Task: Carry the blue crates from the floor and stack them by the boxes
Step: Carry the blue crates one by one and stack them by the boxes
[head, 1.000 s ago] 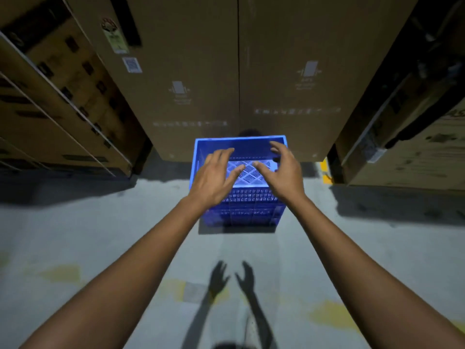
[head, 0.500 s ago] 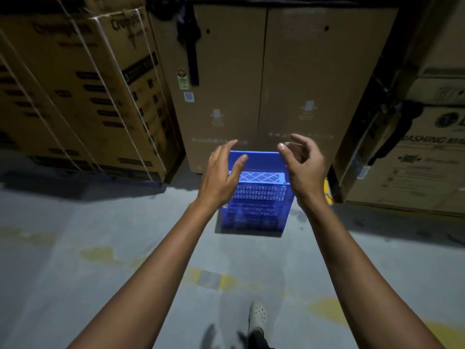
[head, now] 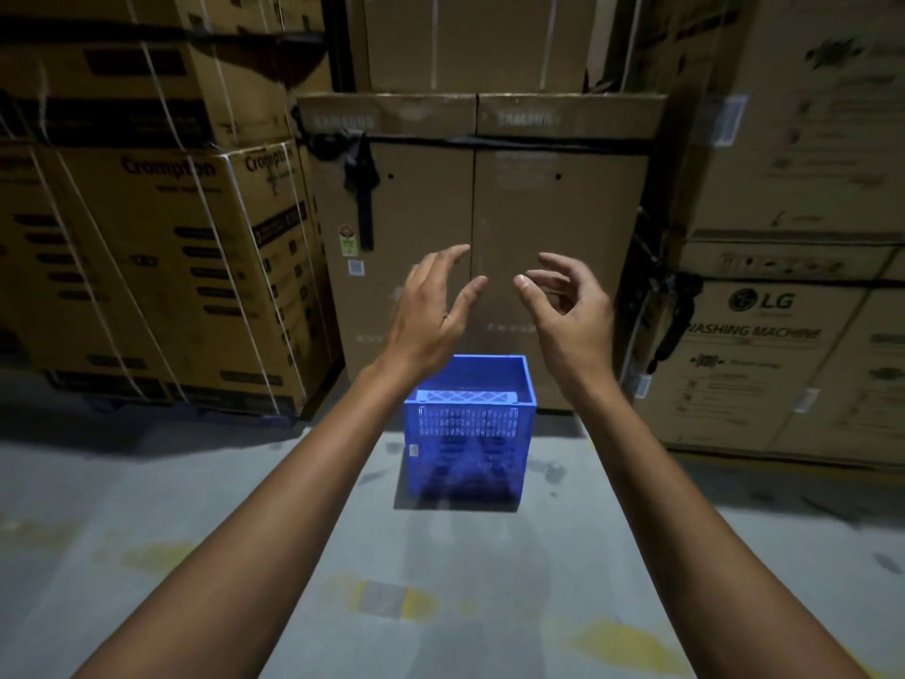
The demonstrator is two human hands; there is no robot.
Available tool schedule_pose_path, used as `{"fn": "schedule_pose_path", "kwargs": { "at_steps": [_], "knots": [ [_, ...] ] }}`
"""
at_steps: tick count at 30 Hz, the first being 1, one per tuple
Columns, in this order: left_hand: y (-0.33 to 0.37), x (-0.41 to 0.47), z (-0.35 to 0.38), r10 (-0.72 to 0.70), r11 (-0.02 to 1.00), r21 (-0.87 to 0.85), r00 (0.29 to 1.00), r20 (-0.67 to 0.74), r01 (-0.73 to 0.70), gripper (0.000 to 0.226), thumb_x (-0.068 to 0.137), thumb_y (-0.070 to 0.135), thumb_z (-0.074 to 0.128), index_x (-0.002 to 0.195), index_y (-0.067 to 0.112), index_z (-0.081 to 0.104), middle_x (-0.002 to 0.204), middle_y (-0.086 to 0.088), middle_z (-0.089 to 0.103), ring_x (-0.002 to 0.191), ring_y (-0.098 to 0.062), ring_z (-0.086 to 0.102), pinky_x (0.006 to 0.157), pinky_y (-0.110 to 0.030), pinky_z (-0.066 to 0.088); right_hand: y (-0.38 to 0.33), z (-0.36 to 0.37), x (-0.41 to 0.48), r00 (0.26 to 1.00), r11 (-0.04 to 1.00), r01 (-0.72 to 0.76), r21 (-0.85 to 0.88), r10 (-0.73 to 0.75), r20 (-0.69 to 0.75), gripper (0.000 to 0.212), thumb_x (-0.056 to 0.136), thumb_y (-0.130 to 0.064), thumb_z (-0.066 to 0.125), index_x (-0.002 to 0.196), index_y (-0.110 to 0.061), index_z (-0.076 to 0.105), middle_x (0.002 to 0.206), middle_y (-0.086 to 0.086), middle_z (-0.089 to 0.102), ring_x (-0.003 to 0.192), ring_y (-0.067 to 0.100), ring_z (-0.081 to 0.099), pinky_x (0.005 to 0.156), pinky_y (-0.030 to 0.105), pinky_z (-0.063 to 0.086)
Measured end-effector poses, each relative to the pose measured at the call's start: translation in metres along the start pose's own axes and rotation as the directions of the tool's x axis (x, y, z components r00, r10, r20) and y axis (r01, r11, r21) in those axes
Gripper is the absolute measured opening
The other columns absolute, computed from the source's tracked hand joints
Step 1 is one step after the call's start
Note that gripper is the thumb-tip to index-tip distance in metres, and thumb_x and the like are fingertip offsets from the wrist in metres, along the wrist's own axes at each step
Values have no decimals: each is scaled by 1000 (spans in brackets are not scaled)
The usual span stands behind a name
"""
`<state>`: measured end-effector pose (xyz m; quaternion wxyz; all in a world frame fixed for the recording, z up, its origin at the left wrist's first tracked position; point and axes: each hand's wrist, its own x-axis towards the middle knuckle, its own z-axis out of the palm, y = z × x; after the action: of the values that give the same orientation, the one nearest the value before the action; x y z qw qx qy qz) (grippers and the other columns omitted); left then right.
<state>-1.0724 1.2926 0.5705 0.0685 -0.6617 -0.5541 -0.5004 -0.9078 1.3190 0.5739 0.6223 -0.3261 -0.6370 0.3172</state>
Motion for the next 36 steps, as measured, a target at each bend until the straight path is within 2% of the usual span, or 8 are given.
{"fn": "schedule_pose_path", "kwargs": {
  "at_steps": [8, 13, 15, 19, 22, 25, 29, 36],
  "knots": [
    [95, -42, -7, 44, 999, 17, 998, -33, -43, 50, 97, 46, 45, 137, 16, 47, 133, -2, 53, 123, -15, 49, 97, -36, 45, -50, -79, -42, 998, 999, 46, 16, -47, 35, 34, 88, -27, 72, 119, -17, 64, 103, 0, 72, 92, 3, 68, 76, 12, 50],
    [169, -84, -7, 36, 999, 2, 993, -116, -36, 40, 97, 33, 52, 132, 14, 52, 128, -2, 57, 119, -13, 52, 95, -27, 43, -81, -140, -85, 994, 996, 71, 52, -75, 75, 27, 88, -20, 72, 115, -16, 66, 100, -1, 72, 91, 2, 68, 78, 14, 52],
    [197, -105, -8, 57, 998, 36, 985, -161, -52, 28, 93, 21, 60, 120, 12, 61, 118, -2, 62, 110, -10, 57, 91, -22, 47, -90, -163, -104, 992, 995, 92, 27, -94, 80, 16, 88, -15, 71, 104, -14, 72, 93, -3, 73, 86, 3, 69, 77, 19, 55],
    [244, -145, -15, -27, 997, 67, 978, -206, 42, 4, 87, 13, 71, 90, 13, 72, 89, 0, 70, 78, -5, 63, 67, -16, 54, -111, -200, -140, 998, 999, 26, 41, -28, 47, 6, 85, -12, 75, 89, -14, 77, 78, -5, 74, 73, 9, 71, 70, 32, 60],
    [276, -171, -26, -50, 992, 98, 966, -252, 77, 10, 80, 19, 78, 76, 12, 71, 73, -2, 68, 67, -11, 63, 57, -17, 49, -128, -220, -165, 997, 998, -8, 59, 3, 71, 6, 81, -14, 79, 87, -12, 79, 73, -3, 74, 66, 10, 71, 64, 30, 58],
    [308, -197, -39, -80, 985, 126, 954, -291, 121, 22, 74, 26, 83, 68, 11, 68, 67, -2, 66, 62, -12, 61, 54, -23, 49, -147, -236, -191, 998, 997, -14, 76, 9, 70, 5, 78, -17, 82, 81, -17, 79, 69, -4, 73, 64, 12, 70, 64, 36, 60],
    [343, -234, -62, -94, 969, 189, 943, -318, 161, 27, 75, 31, 82, 68, 9, 68, 66, -2, 65, 61, -12, 59, 54, -28, 50, -178, -257, -232, 995, 998, 7, 60, -13, 103, 11, 75, -25, 84, 73, -27, 74, 66, -12, 70, 65, 4, 68, 64, 32, 59],
    [424, -338, -115, -80, 949, 267, 945, -319, 170, 13, 91, 14, 66, 97, 8, 76, 91, -2, 74, 82, -6, 64, 73, -26, 56, -227, -290, -326, 951, 987, -7, 161, -43, 306, 4, 78, -23, 82, 77, -21, 78, 66, -3, 74, 59, 20, 70, 59, 46, 59]
  ]
}}
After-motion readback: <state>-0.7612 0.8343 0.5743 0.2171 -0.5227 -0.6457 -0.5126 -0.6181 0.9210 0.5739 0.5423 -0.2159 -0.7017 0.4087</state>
